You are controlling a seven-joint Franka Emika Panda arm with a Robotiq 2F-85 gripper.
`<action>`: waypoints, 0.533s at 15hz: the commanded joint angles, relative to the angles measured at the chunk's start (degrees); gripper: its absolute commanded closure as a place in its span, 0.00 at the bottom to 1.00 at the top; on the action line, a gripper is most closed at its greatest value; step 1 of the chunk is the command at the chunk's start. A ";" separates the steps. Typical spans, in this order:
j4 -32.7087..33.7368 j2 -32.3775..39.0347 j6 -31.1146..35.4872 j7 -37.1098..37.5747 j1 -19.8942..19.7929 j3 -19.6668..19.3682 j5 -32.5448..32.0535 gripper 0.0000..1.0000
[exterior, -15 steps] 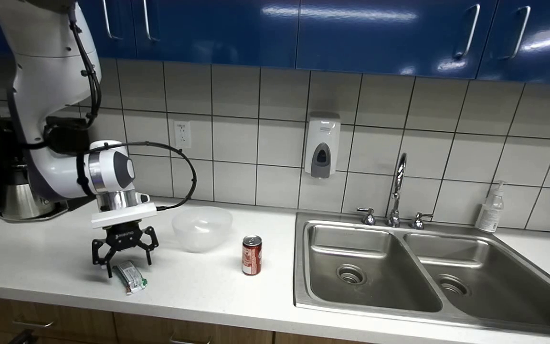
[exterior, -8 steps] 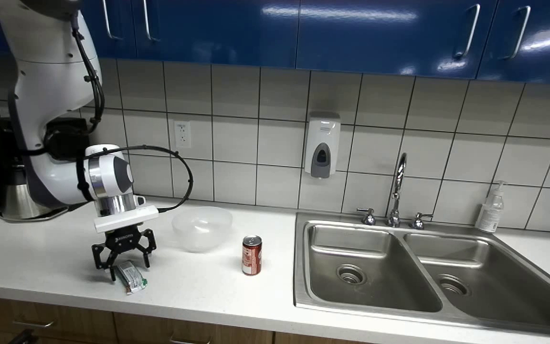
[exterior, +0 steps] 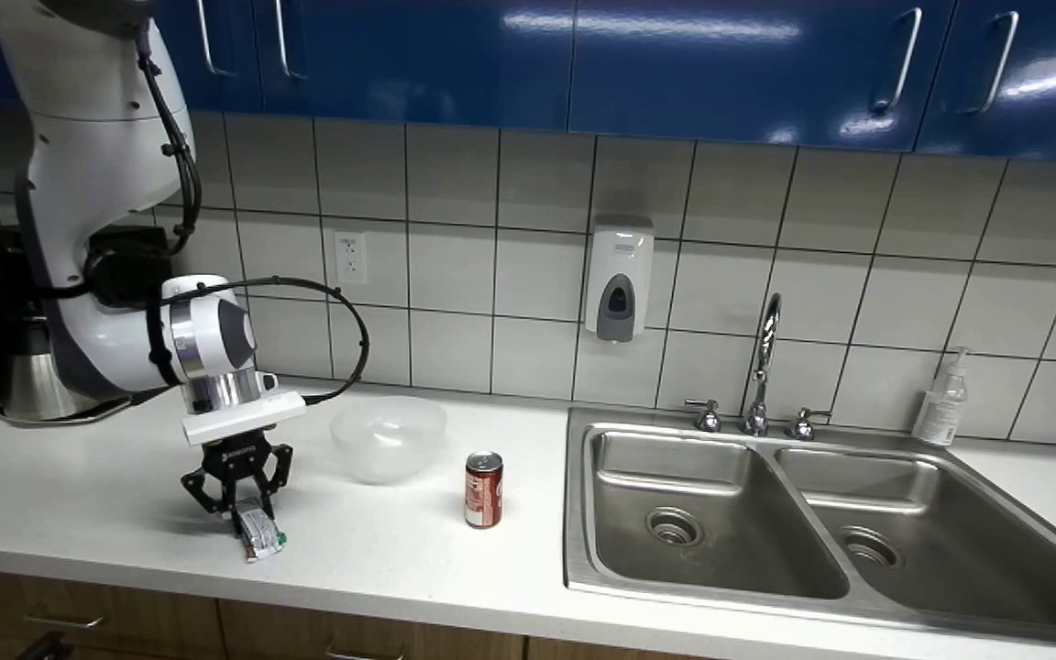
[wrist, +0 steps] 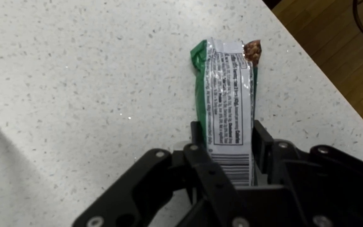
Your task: Put the green packet in the bowl
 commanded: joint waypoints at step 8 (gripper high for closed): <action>-6.80 -10.17 -0.93 0.10 -0.05 0.85 0.65 0.86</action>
